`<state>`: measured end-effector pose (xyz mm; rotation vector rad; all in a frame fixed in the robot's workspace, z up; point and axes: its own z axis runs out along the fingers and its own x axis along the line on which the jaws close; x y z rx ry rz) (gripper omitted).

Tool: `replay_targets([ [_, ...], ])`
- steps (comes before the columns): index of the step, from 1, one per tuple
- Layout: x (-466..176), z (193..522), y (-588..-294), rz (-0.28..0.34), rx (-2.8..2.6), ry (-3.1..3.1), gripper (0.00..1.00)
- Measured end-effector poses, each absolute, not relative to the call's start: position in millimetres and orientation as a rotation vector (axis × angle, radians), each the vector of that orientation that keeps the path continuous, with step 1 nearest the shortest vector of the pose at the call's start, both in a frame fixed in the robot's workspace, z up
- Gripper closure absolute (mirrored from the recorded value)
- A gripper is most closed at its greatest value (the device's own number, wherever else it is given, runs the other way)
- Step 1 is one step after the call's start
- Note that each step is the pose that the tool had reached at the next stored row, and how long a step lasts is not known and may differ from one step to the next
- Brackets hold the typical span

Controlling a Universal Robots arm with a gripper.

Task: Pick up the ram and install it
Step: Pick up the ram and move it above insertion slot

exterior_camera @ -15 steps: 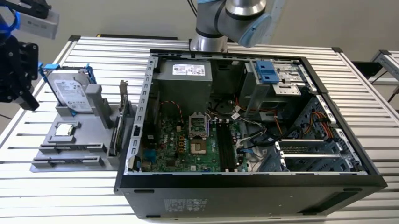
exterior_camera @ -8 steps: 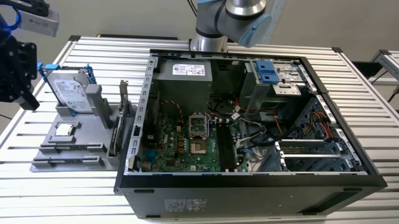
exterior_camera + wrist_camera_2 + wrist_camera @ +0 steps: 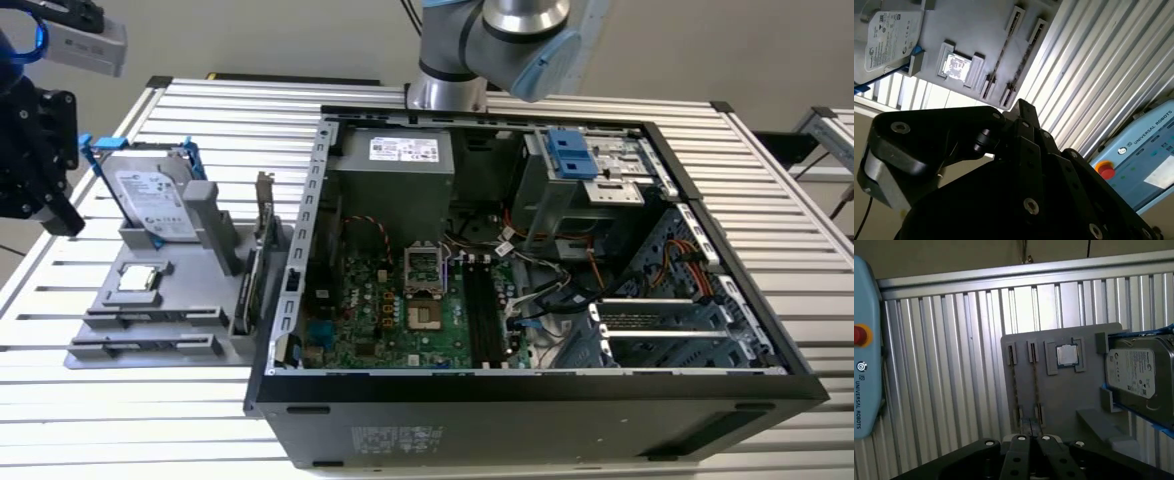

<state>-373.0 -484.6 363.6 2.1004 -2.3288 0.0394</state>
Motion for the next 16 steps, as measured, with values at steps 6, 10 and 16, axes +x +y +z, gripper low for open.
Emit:
replay_targets([
  [6, -373.0, 363.6, -484.6, 0.039, 2.101, -2.328, 0.00],
  [10, -373.0, 363.6, -484.6, 0.039, 2.101, -2.328, 0.00],
  [16, -373.0, 363.6, -484.6, 0.039, 2.102, -2.327, 0.00],
])
